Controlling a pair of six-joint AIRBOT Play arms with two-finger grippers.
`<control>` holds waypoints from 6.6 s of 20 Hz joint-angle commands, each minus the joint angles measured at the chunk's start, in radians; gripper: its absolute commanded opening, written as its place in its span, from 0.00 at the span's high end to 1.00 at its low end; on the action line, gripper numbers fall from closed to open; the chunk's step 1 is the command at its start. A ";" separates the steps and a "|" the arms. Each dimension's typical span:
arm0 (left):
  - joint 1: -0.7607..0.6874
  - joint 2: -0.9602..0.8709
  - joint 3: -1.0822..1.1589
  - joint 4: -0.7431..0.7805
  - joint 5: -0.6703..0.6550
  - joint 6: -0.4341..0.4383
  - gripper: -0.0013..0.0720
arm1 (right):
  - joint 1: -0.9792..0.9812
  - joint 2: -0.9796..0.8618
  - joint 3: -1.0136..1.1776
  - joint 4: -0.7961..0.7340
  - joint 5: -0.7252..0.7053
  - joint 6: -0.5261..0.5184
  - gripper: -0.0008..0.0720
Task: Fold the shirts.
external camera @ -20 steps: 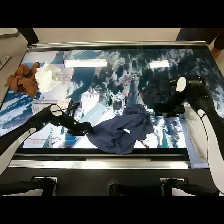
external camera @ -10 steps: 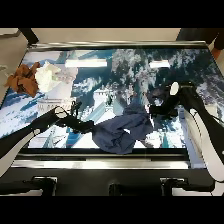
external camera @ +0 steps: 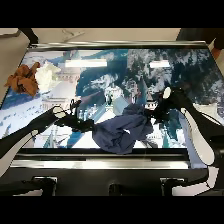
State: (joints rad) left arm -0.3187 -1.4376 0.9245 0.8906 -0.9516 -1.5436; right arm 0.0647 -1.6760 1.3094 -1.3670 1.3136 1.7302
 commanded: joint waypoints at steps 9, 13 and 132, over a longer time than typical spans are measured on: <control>0.002 0.044 0.002 0.004 0.003 0.039 0.95 | 0.001 0.000 0.008 0.134 -0.023 0.024 0.93; 0.080 0.184 0.148 0.118 0.003 0.041 0.95 | 0.000 0.136 0.136 0.022 -0.065 -0.024 0.93; 0.546 0.497 0.818 0.221 -0.206 0.129 0.95 | -0.279 0.681 0.610 -0.016 0.113 -0.133 0.93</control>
State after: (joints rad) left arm 0.2268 -0.8719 1.8725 1.0924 -1.0721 -1.4067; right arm -0.2142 -0.8581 1.9198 -1.3945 1.1542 1.5879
